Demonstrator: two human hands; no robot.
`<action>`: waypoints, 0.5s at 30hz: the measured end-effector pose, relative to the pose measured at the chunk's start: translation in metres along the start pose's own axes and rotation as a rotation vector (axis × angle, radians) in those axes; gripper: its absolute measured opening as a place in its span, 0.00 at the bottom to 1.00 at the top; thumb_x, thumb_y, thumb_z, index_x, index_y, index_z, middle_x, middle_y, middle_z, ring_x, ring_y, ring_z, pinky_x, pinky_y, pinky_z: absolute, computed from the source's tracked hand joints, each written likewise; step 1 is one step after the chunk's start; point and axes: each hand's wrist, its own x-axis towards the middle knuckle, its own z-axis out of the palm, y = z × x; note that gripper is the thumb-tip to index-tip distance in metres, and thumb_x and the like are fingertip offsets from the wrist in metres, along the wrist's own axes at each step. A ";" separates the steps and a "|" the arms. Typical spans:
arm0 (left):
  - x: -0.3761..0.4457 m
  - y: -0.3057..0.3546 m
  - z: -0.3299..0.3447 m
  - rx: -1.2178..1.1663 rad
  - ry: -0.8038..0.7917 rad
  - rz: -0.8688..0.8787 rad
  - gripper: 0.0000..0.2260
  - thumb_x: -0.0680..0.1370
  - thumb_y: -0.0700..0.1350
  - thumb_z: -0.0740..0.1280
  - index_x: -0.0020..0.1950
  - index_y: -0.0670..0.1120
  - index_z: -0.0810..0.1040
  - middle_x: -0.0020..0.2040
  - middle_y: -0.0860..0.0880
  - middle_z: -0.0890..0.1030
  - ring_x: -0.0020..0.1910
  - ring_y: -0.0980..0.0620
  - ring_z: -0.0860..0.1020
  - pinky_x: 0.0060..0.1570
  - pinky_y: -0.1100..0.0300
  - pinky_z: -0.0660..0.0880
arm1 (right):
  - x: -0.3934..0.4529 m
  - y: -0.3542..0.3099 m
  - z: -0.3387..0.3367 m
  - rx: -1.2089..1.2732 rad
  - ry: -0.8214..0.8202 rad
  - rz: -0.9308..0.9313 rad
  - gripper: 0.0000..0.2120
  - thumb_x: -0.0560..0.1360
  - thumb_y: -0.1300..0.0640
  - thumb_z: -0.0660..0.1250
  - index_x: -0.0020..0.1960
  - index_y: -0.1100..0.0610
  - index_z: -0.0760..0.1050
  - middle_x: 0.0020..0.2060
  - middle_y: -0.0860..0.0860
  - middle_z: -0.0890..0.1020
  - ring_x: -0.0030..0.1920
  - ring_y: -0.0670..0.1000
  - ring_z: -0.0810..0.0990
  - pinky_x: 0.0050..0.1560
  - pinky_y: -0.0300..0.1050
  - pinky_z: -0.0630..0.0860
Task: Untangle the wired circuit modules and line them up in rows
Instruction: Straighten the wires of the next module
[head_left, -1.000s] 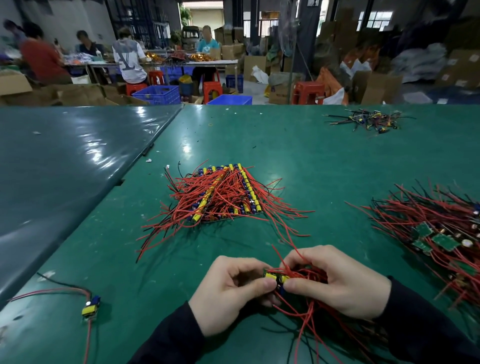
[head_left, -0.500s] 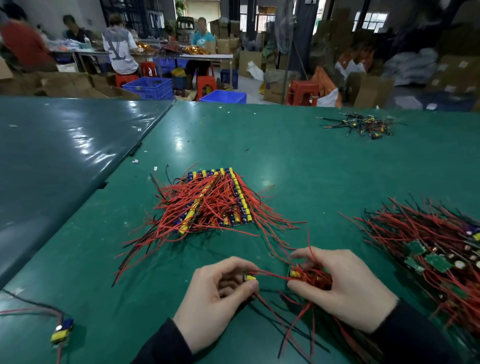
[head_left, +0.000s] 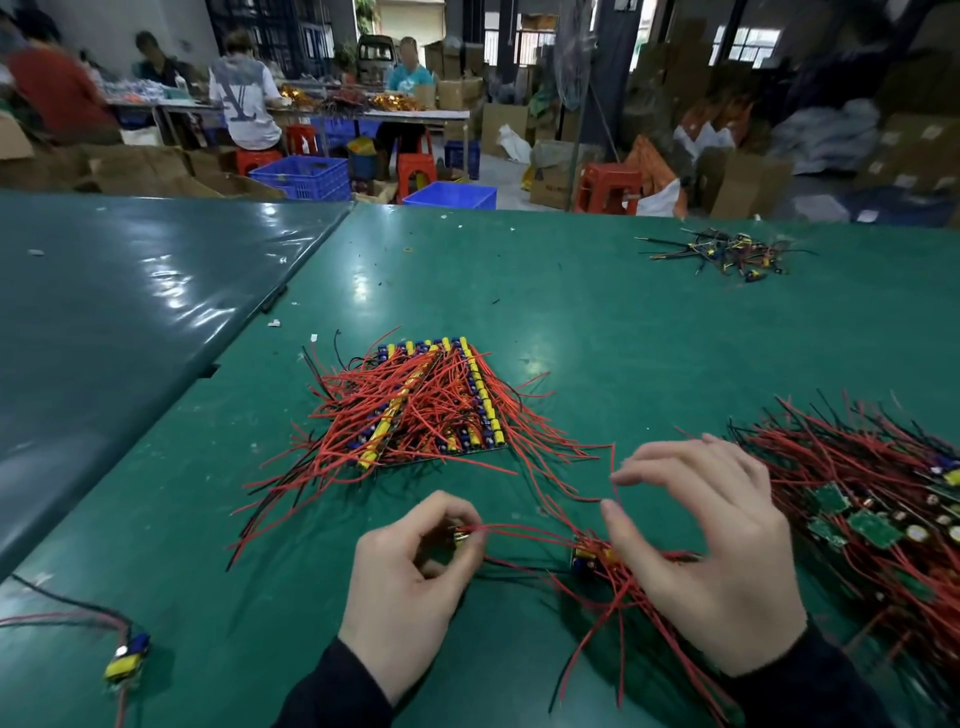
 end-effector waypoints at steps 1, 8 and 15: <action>0.000 -0.001 0.000 0.000 0.007 -0.005 0.09 0.71 0.36 0.72 0.40 0.49 0.77 0.34 0.50 0.78 0.26 0.46 0.68 0.24 0.56 0.66 | -0.001 0.000 0.000 -0.029 0.000 -0.029 0.04 0.69 0.52 0.69 0.40 0.51 0.80 0.41 0.45 0.79 0.45 0.47 0.78 0.60 0.54 0.67; 0.000 0.002 -0.002 0.073 0.098 -0.006 0.11 0.71 0.37 0.72 0.39 0.50 0.74 0.33 0.54 0.77 0.22 0.57 0.64 0.22 0.66 0.65 | -0.004 -0.007 0.001 -0.279 0.019 -0.222 0.03 0.67 0.54 0.73 0.36 0.48 0.81 0.38 0.45 0.79 0.42 0.49 0.76 0.57 0.52 0.61; 0.003 -0.003 -0.012 -0.102 0.174 -0.195 0.10 0.77 0.37 0.65 0.42 0.51 0.80 0.33 0.49 0.83 0.26 0.50 0.80 0.22 0.60 0.76 | -0.001 -0.010 -0.002 0.230 0.058 0.159 0.06 0.74 0.49 0.64 0.44 0.46 0.80 0.42 0.43 0.80 0.47 0.44 0.79 0.53 0.50 0.70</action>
